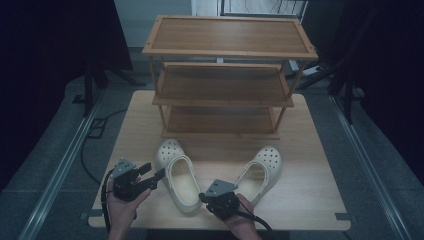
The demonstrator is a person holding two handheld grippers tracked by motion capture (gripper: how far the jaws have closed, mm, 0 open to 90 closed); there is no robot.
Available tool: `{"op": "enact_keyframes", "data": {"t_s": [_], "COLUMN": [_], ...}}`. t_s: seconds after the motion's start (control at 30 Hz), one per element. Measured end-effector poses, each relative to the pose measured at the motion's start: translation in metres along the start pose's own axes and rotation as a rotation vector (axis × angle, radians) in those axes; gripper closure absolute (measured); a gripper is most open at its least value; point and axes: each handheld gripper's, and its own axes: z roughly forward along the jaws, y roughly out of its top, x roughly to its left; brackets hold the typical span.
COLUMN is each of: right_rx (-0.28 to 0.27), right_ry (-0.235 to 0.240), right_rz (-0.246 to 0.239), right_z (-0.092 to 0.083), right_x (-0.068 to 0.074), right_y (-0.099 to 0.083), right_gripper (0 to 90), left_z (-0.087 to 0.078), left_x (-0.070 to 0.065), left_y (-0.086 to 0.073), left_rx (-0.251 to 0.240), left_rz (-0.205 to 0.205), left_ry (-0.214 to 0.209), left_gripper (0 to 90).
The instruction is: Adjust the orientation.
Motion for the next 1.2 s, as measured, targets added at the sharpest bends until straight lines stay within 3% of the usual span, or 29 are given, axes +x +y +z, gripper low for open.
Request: {"op": "enact_keyframes", "data": {"t_s": [0.17,0.47,0.73,1.2], "right_rx": [-0.026,-0.068,-0.091,-0.127], "right_ry": [0.089,0.193,0.217,0.270], "right_rz": [0.002,-0.022,-0.066,-0.034], "right_z": [0.005,0.021,0.034,0.050], "right_x": [0.008,0.025,0.040,0.044], "right_y": [0.002,0.013,0.022,0.023], "right_gripper": [90.0,90.0,90.0,90.0], "left_z": [-0.003,-0.005,-0.008,-0.009], "left_x": [0.003,0.005,0.008,0.013], "left_y": [0.001,0.001,0.002,0.001], "left_rx": [-0.006,-0.005,-0.011,-0.012], "left_rz": [-0.007,-0.012,-0.017,-0.030], "left_ry": [0.006,0.004,0.008,0.021], "left_gripper": [38.9,38.9,38.9,38.9]}}
